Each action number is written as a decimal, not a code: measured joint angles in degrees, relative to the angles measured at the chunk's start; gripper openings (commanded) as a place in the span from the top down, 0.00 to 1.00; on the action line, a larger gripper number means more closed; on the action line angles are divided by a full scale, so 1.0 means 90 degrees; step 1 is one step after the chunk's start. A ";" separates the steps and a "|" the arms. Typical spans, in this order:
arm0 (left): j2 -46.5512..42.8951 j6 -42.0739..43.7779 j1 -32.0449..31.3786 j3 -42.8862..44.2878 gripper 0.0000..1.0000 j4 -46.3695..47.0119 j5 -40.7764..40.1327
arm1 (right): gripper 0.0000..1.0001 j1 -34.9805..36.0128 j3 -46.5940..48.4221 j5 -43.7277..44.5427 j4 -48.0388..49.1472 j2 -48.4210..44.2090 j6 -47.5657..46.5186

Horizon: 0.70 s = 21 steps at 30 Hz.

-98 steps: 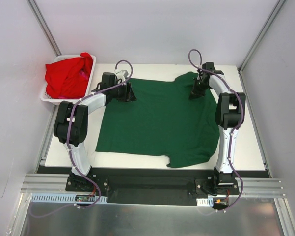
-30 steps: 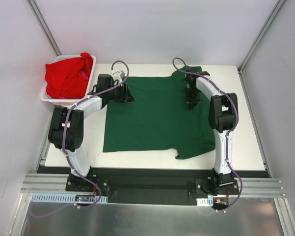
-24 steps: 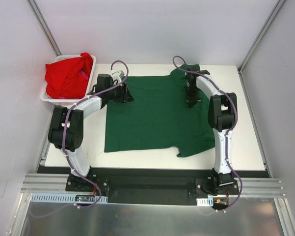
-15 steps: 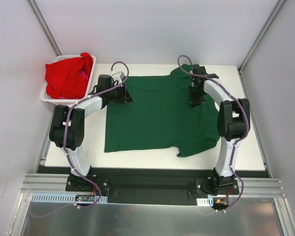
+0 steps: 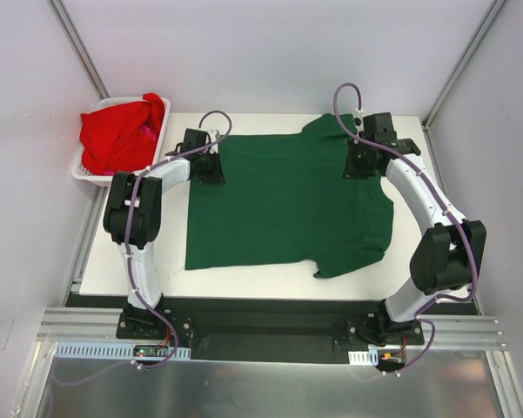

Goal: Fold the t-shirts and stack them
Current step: Flatten the tshirt out

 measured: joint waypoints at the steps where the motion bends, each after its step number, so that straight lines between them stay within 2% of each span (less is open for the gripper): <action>1: 0.0036 0.0056 -0.0002 0.0134 0.96 -0.0124 -0.0143 | 0.99 0.0000 -0.0024 -0.0015 0.0000 -0.0002 0.0012; 10: 0.0641 0.0294 -0.0039 0.1117 0.97 -0.1049 -0.0848 | 0.99 0.0000 -0.0187 -0.0131 0.0022 -0.0002 0.0068; 21: 0.1411 0.0323 -0.0039 0.2526 0.97 -0.2181 -0.1083 | 0.99 0.0000 -0.0211 -0.0155 0.0027 -0.0002 0.0070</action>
